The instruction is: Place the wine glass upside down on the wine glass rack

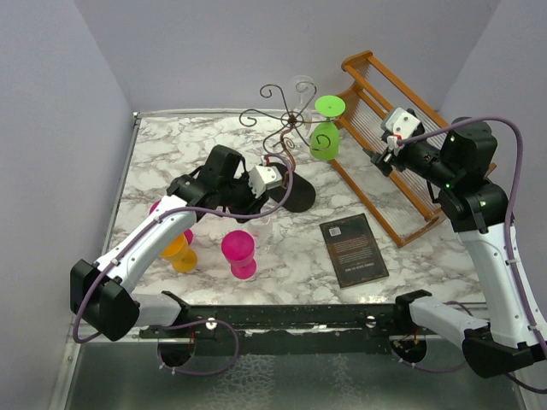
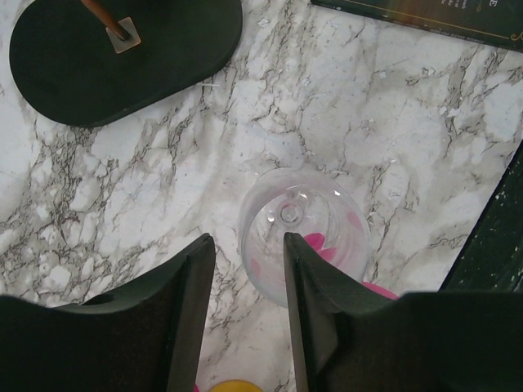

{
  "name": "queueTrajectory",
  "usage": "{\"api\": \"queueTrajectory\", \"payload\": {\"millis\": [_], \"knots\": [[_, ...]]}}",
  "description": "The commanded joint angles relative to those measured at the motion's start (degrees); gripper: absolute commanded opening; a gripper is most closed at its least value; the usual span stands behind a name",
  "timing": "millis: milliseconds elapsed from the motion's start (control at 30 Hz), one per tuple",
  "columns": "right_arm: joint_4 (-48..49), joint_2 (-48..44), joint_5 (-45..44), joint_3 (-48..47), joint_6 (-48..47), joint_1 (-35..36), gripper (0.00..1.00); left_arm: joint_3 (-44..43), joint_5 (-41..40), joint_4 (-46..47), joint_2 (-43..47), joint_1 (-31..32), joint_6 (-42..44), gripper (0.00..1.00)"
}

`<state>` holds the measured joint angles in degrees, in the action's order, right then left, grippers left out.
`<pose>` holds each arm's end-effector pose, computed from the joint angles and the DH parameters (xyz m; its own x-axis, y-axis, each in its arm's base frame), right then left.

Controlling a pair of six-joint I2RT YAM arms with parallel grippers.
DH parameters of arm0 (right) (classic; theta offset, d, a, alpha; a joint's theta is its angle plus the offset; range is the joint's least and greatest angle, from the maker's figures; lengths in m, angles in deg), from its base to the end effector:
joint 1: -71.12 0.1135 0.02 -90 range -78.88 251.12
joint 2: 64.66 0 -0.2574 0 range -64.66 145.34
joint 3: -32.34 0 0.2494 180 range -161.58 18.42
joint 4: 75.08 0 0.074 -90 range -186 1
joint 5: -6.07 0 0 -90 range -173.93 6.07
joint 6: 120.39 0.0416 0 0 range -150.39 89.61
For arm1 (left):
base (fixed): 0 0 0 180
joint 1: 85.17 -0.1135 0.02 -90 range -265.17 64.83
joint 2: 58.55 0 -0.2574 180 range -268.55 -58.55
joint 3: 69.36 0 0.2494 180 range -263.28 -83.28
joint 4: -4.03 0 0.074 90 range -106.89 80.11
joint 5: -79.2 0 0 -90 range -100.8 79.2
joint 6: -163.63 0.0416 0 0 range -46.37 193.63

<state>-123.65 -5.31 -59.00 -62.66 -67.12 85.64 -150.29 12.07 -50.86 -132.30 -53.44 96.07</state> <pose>0.1895 0.0672 0.4553 0.2003 -0.5083 -0.8375 -0.6304 0.5875 -0.5074 0.2220 -0.1563 0.3087 -0.3117 0.6062 -0.7317 0.8936 0.4487 -0.0089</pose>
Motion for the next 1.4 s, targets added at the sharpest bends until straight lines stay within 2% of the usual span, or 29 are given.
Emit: {"api": "queueTrajectory", "payload": {"millis": [0, 167, 633, 733, 867, 967, 1200, 1367], "knots": [[0.7, 0.0, 0.6, -0.3, -0.4, -0.3, 0.66, -0.7, -0.8, 1.8, -0.4, 1.0, 2.8, 0.36], [0.5, 0.3, 0.7, -0.7, -0.4, -0.2, 0.66, 0.5, 0.1, 3.4, -0.5, 1.7, 4.3, 0.25], [0.5, 1.3, -0.2, -0.9, -1.2, -0.3, 0.66, 0.2, -0.2, 1.1, -2.9, 2.3, 8.2, 0.23], [0.4, 1.7, -0.4, -0.9, -1.4, -0.2, 0.66, 0.4, 0.0, 0.4, -3.2, 2.5, 9.5, 0.18], [-0.7, 2.9, -1.1, -2.3, -1.1, -0.3, 0.67, -0.4, 1.3, -0.1, -3.1, 2.6, 10.3, 0.07], [-0.6, 3.1, -1.8, -2.8, -0.9, -0.3, 0.67, -1.5, 3.4, 0.3, -2.5, 2.7, 9.9, 0.0], [-1.4, 3.5, -1.1, -4.5, -0.1, -0.2, 0.67, -5.2, 13.0, 1.9, 0.2, 2.7, 6.2, 0.0], [-3.8, 4.0, 5.7, -6.2, 2.0, -0.2, 0.67, -10.0, 17.8, 5.2, 2.4, 2.7, -0.6, 0.0]]}}
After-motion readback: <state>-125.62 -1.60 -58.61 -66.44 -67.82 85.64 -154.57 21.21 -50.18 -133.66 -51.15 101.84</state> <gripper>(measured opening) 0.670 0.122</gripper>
